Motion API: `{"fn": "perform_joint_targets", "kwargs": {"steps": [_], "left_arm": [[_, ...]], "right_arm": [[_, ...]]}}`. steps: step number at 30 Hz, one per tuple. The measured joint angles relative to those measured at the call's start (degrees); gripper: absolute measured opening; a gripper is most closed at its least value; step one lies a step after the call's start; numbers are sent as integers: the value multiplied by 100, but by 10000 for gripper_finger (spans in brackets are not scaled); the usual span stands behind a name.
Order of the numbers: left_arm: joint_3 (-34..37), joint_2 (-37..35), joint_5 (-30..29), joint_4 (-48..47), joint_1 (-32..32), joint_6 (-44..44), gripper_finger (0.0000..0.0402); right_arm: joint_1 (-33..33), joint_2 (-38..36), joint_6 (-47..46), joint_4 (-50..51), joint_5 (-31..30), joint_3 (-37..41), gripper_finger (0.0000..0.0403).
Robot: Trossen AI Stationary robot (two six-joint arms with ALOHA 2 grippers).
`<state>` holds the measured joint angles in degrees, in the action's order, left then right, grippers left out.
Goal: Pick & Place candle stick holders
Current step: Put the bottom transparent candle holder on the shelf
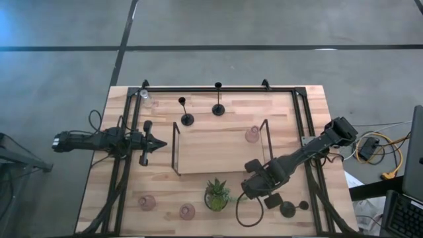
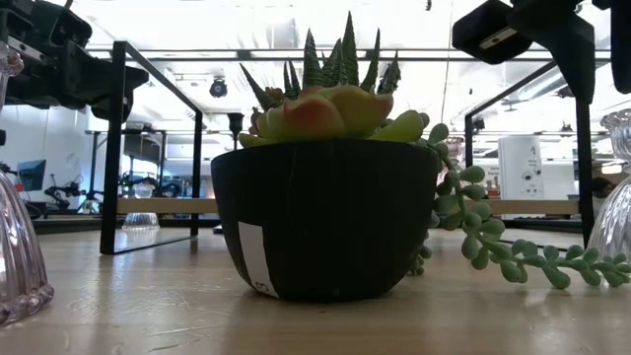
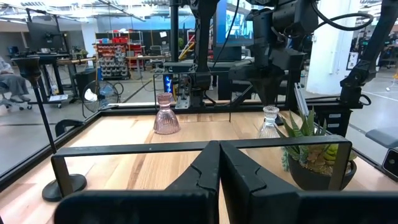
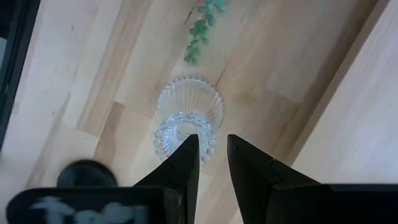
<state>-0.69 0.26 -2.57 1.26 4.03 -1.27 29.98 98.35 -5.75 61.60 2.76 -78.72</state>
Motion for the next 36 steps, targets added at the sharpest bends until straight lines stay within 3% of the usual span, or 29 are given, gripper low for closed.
{"fn": "perform_joint_targets", "kwargs": {"steps": [17,21,23,26,31,36], "left_arm": [[0,0,0,0,1,-1,14],[0,-1,2,0,2,-1,14],[0,-1,0,0,0,-1,14],[0,-1,0,0,0,-1,14],[0,-1,2,0,0,-1,14],[0,-1,2,0,1,-1,14]], "right_arm": [[2,559,40,-27,92,127,85],[2,605,-216,-28,136,109,59],[-33,590,-333,-28,420,98,32],[-60,563,-457,-38,691,16,21],[-149,534,-379,35,755,-389,19],[-439,505,-6,744,761,-1257,18]]}}
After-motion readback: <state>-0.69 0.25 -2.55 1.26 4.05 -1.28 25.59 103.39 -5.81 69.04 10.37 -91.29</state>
